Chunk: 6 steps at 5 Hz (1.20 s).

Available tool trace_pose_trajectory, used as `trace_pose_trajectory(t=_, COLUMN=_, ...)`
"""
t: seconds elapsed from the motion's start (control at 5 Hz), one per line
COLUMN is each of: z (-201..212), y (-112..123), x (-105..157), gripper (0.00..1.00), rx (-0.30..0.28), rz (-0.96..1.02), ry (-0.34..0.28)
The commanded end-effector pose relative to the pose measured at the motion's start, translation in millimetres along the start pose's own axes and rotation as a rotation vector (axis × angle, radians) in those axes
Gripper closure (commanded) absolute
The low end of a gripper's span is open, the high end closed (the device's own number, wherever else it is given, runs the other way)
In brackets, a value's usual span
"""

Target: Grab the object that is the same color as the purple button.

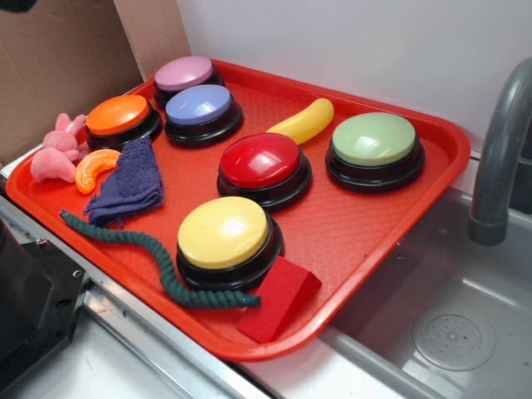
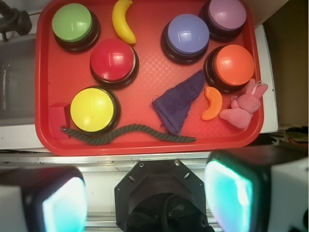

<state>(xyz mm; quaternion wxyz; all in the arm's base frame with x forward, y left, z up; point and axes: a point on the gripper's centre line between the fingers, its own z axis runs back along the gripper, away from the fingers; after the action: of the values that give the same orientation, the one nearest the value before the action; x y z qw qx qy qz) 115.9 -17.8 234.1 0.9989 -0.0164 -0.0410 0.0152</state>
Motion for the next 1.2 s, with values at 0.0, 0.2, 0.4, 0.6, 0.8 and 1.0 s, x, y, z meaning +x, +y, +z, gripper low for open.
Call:
trace_pose_trajectory(t=0.0, z=0, y=0, x=0, gripper=0.0, rx=0.0, rz=0.0, ry=0.0)
trace_pose_trajectory(t=0.2, z=-16, y=10, x=13, gripper=0.0, rx=-0.029, rz=0.133, ry=0.027)
trace_pose_trajectory(t=0.4, z=-35, y=24, x=21, gripper=0.0, rx=-0.054, rz=0.267, ry=0.004)
trace_pose_trajectory(t=0.6, z=-71, y=34, x=34, gripper=0.0, rx=-0.066, rz=0.444, ry=0.01)
trace_pose_trajectory(t=0.8, z=-104, y=47, x=45, gripper=0.0, rx=-0.037, rz=0.591, ry=-0.005)
trace_pose_trajectory(t=1.0, z=-135, y=62, x=59, gripper=0.0, rx=0.034, rz=0.692, ry=-0.012)
